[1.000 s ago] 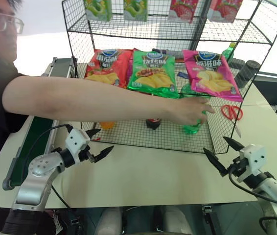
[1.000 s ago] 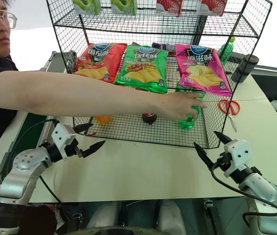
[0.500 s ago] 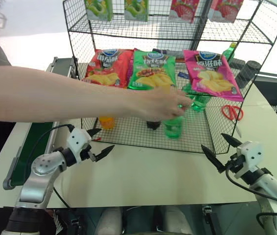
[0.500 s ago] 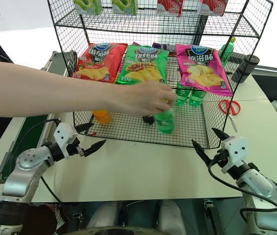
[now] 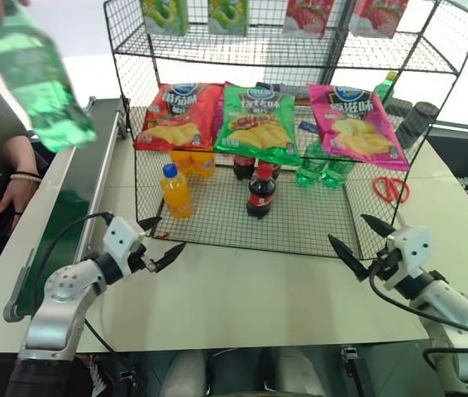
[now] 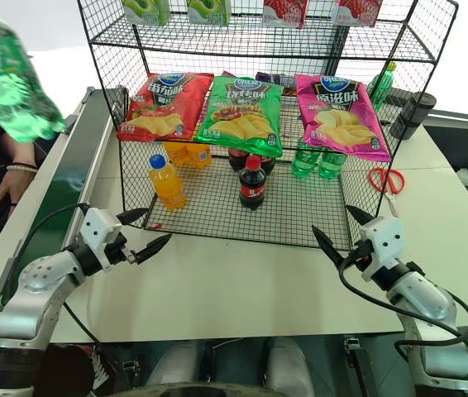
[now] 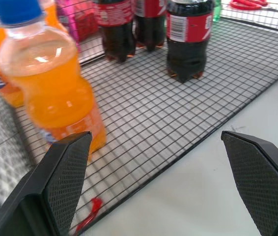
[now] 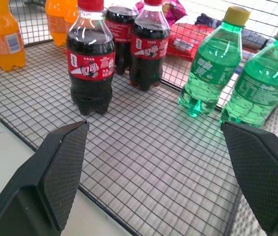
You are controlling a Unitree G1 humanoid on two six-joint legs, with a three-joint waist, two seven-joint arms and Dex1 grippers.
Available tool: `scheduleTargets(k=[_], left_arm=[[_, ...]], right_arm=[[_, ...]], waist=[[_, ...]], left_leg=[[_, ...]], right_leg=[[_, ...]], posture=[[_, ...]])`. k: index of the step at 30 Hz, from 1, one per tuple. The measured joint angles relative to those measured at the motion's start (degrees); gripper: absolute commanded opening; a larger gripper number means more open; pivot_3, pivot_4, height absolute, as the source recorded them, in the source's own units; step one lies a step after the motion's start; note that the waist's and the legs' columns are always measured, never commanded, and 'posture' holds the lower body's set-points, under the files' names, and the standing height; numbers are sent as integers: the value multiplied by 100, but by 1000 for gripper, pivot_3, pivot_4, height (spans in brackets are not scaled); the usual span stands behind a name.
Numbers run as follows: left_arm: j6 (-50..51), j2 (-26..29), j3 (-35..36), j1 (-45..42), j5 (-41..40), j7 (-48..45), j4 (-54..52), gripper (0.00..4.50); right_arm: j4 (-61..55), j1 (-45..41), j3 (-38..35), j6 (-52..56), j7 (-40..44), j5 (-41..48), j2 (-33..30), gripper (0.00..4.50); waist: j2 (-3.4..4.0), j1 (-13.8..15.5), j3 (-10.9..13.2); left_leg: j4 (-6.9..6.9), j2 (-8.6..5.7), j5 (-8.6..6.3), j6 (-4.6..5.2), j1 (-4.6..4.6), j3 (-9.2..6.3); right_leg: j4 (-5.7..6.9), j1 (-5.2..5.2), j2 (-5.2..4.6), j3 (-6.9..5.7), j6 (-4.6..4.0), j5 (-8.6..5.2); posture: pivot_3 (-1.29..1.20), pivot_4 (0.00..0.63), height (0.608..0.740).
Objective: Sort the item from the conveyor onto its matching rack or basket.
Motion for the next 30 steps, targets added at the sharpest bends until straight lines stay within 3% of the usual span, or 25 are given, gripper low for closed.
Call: scheduleTargets(k=[15, 30], left_arm=[[884, -459, 1909, 49, -1040, 1696, -117, 4500], [803, -749, 2127, -352, -583, 2986, 650, 4500]], right_arm=[[19, -663, 708, 75, 122, 5, 132, 4477], [-589, -519, 1411, 420, -160, -296, 276, 4477]], waist=[[-11, 3, -6], [-31, 0, -17]], left_leg=[[4, 0, 0, -1, 0, -1], [3, -1, 1, -3, -3, -3]], right_leg=[[1, 2, 1, -2, 1, 0], [0, 0, 0, -3, 1, 0]], posture=[[0, 150, 732], [0, 150, 732]])
